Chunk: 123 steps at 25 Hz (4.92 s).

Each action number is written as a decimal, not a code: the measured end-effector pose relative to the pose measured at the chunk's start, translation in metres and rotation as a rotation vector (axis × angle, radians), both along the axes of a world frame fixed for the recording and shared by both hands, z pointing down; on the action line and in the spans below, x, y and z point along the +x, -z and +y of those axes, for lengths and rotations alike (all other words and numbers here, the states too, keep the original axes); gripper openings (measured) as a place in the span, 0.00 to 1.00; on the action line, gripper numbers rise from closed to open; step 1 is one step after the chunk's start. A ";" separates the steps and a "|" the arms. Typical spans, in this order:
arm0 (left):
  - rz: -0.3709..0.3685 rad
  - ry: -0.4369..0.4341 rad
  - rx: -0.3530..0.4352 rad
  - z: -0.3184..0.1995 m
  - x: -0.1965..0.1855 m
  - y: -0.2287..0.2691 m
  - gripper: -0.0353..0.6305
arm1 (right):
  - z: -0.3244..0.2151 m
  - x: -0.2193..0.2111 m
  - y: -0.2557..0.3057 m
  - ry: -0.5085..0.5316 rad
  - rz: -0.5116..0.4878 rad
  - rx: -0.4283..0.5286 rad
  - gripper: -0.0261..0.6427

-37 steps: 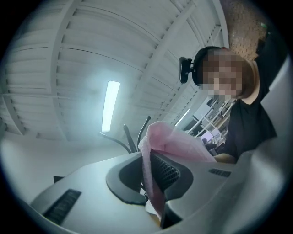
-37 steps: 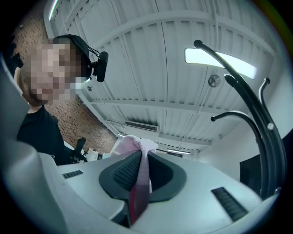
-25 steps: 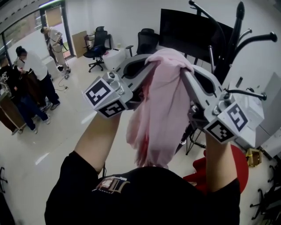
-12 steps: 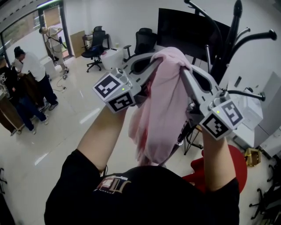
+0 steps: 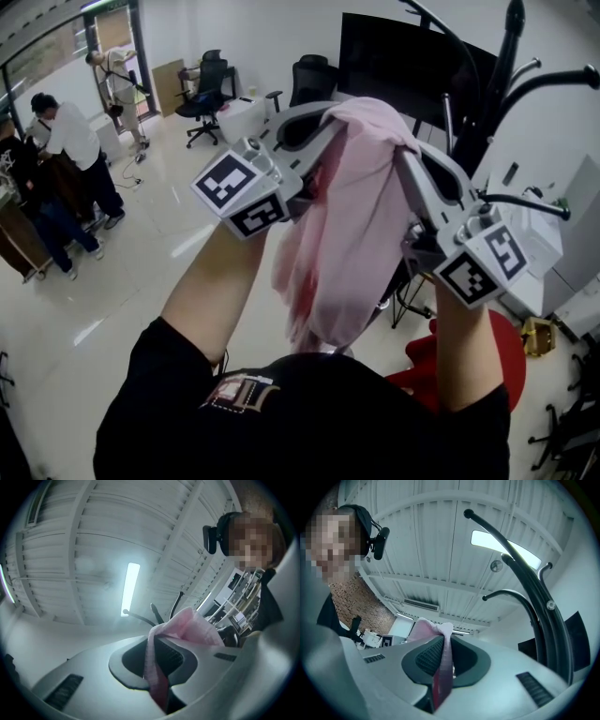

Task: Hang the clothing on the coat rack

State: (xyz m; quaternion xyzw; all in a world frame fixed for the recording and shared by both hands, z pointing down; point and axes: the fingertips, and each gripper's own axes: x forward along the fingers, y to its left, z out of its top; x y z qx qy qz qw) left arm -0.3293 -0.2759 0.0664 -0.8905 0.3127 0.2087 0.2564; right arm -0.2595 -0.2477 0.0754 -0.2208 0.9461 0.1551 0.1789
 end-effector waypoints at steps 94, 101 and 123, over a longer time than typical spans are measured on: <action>-0.298 -0.475 -0.693 0.107 0.553 -0.433 0.06 | 0.107 0.647 -0.407 -0.604 0.117 -0.571 0.05; -0.436 -0.615 -0.810 0.114 0.618 -0.499 0.06 | 0.120 0.673 -0.489 -0.707 0.010 -0.785 0.05; -0.419 -0.710 -0.918 0.138 0.633 -0.511 0.06 | 0.120 0.670 -0.500 -0.694 0.048 -0.808 0.04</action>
